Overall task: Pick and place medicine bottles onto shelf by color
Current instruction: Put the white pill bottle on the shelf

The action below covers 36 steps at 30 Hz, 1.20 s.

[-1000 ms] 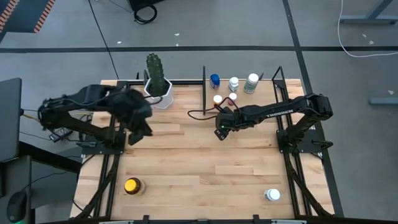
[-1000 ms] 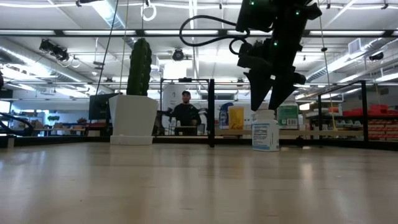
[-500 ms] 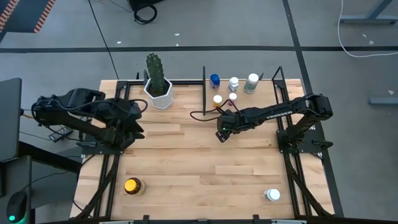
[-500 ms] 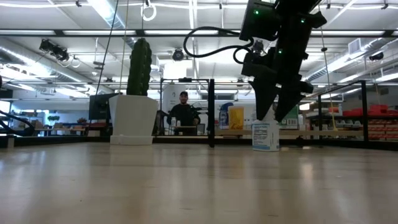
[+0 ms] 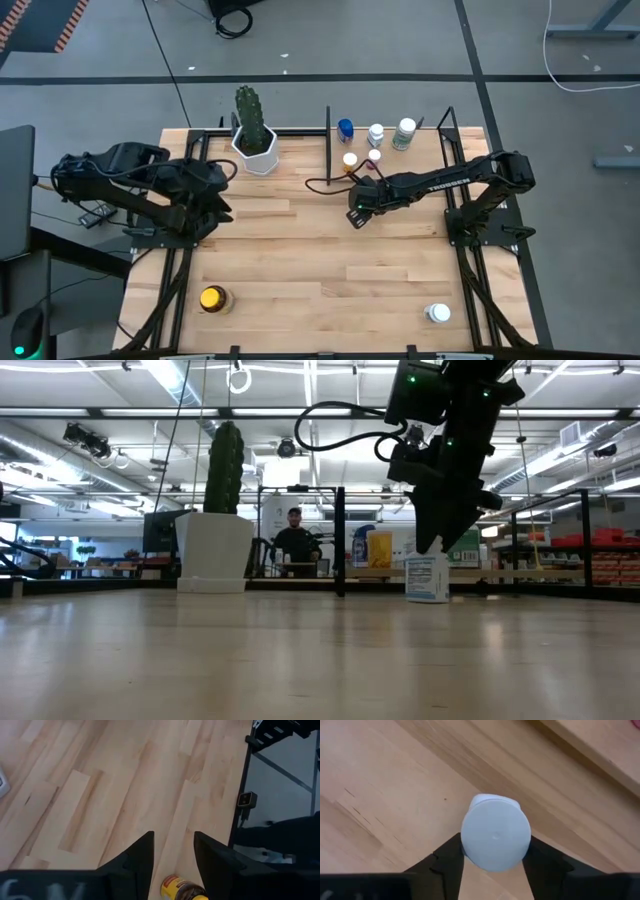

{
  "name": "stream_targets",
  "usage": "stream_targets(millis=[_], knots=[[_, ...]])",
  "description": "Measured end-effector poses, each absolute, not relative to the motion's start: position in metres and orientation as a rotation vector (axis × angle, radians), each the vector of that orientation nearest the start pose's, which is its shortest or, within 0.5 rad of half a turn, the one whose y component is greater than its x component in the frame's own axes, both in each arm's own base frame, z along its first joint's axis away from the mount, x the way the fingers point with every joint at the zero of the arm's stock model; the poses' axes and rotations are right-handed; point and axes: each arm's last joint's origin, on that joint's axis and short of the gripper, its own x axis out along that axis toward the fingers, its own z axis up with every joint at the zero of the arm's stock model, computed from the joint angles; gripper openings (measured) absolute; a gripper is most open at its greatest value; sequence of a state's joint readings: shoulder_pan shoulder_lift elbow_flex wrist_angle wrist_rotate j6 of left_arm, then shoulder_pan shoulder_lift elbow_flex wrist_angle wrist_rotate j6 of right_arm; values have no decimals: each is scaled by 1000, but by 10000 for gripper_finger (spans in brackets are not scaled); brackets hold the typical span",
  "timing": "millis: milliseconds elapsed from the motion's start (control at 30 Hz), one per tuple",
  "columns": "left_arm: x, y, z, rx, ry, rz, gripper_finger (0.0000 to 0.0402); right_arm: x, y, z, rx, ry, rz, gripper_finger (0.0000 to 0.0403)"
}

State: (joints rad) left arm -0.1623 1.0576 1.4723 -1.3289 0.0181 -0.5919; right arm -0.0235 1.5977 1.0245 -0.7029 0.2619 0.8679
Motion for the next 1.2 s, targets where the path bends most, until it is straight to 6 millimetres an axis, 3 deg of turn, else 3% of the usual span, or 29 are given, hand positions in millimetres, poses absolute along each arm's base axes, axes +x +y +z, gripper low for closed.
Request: stream_targets(millis=[300, 567, 800, 1033, 1200], knots=[[148, -24, 411, -475, 926, 121, 152, 280, -15, 208, 569, 1067, -799, 192], [148, -24, 411, -474, 925, 123, 148, 231, -21, 254, 565, 1004, -931, 187], [148, -23, 411, -464, 916, 143, 148, 199, -51, 267, 603, 1020, -1112, 188], [148, -23, 411, -463, 915, 145, 151, 197, -93, 264, 632, 959, -1222, 189], [148, -23, 411, -473, 915, 150, 145, 200, -112, 257, 607, 987, -1227, 190]])
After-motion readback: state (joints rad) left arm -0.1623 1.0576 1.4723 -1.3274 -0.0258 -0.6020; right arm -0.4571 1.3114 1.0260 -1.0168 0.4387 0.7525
